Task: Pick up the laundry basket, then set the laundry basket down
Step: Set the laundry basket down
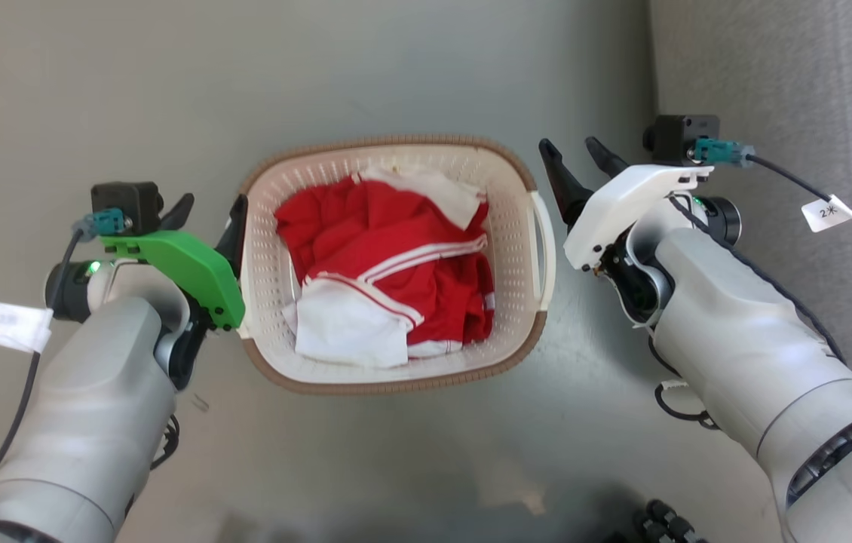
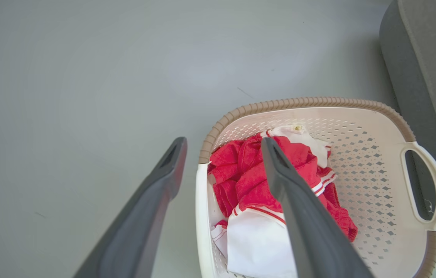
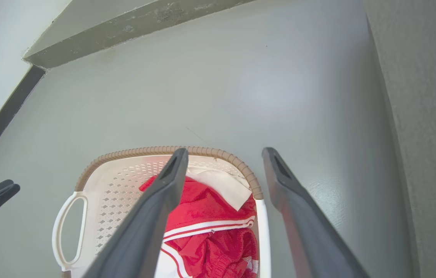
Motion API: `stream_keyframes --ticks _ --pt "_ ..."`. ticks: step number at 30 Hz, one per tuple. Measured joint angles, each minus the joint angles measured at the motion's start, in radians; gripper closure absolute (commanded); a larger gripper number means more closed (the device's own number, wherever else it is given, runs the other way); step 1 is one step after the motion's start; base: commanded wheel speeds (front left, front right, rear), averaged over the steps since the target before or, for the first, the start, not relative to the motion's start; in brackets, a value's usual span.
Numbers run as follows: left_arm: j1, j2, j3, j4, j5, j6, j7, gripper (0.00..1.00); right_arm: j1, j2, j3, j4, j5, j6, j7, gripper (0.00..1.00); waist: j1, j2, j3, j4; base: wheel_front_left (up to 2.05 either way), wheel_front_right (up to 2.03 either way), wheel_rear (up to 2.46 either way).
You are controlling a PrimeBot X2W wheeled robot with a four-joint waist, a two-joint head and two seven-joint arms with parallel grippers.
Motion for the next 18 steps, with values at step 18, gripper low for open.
stream_keyframes --ticks 18 --pt "0.116 0.065 0.193 -0.243 0.032 0.0 0.0 0.0 0.116 -0.074 -0.19 -0.215 -0.168 -0.01 -0.004 0.0 0.0 0.0 -0.258 0.02 0.0 0.0 0.0"
